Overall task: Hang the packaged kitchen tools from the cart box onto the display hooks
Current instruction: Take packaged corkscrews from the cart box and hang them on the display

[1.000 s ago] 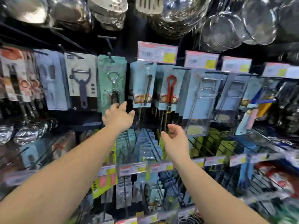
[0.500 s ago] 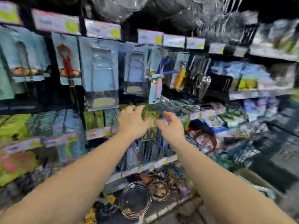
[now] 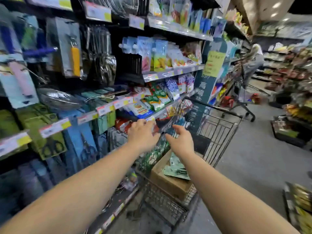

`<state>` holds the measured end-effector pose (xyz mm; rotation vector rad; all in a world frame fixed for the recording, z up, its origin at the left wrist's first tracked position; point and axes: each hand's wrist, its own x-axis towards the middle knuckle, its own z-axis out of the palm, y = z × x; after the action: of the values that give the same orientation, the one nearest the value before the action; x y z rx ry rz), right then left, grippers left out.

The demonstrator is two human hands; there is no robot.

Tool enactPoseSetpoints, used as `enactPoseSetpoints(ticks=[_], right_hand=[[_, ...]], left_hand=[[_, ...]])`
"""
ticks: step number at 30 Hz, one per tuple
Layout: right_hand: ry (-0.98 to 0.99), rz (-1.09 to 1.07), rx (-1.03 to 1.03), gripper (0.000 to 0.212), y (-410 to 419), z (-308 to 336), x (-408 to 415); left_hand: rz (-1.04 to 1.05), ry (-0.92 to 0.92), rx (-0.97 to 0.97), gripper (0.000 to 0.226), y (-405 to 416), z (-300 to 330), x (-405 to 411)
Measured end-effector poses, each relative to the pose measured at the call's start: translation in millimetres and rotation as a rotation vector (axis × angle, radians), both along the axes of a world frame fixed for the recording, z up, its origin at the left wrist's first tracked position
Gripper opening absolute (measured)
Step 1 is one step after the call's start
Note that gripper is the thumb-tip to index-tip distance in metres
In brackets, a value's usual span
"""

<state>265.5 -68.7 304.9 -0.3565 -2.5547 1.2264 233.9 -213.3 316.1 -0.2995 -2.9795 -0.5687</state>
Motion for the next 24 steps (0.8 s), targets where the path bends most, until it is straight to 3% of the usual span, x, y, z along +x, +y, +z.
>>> enactPoseSetpoints(ticks=[11,24], right_hand=[[-0.177,-0.188,0.114,0.061,150,-59,-134],[-0.571,0.053,0.130,0.065,248,-218,-278]], left_hand=[[-0.241,-0.196,-0.035,0.063,129,-70,-163],[-0.033,-0.521,-0.026,0.069,197,-213,-272]])
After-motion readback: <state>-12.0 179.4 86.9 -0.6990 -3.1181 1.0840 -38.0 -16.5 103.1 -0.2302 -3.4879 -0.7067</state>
